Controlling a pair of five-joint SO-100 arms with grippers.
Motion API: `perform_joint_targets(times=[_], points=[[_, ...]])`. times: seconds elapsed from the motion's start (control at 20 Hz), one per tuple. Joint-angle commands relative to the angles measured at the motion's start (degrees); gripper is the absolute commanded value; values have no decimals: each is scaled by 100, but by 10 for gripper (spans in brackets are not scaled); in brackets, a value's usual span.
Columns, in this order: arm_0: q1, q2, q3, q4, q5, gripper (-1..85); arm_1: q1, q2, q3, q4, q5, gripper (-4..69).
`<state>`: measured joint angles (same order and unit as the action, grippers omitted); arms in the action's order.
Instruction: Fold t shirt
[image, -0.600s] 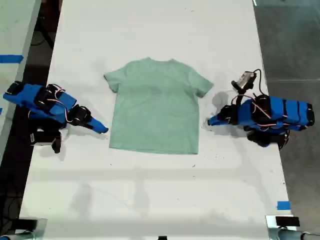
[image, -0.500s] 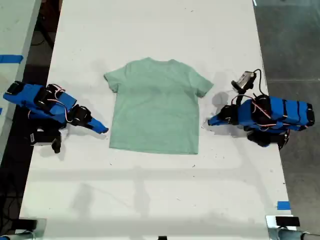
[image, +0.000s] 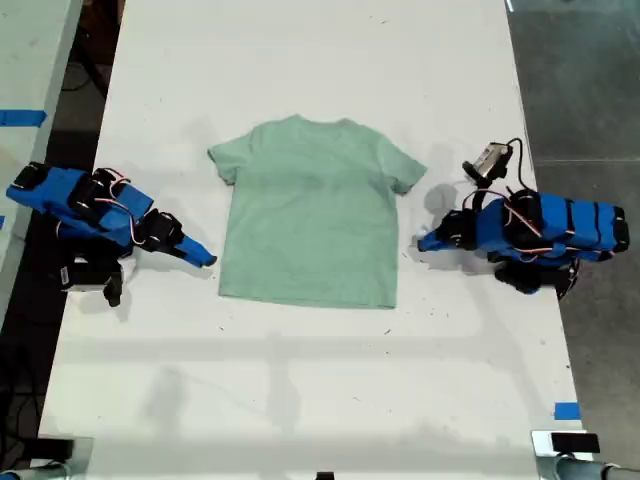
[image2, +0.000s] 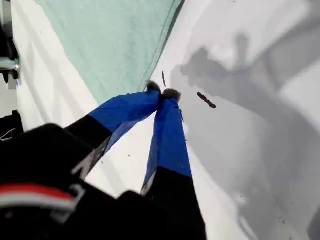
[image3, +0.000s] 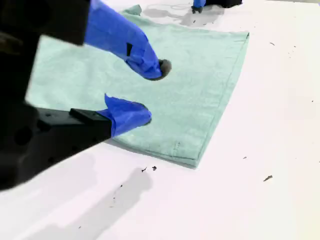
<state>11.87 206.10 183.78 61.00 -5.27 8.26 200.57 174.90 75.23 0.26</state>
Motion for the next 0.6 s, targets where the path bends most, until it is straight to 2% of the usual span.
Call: perform_joint_targets(times=[0.0,0.1,0.15,0.3,0.45,0.55], points=[[44,26,44,-9,-79,112,-26,9,352,35,35,13],[44,26,44,-9,-79,112,-44,18,211,-88,-70,7],[44,26,44,-9,-79,112,62,9,-272,-26,-396,7],[44,26,44,-9,-79,112,1266,-1230,-2646,1081,-1459,11],[44,26,44,-9,-79,112,2364,-4166,-5273,1600,-2602,90],[44,26,44,-9,-79,112,3015,-5643,-6539,1731,-3226,186]])
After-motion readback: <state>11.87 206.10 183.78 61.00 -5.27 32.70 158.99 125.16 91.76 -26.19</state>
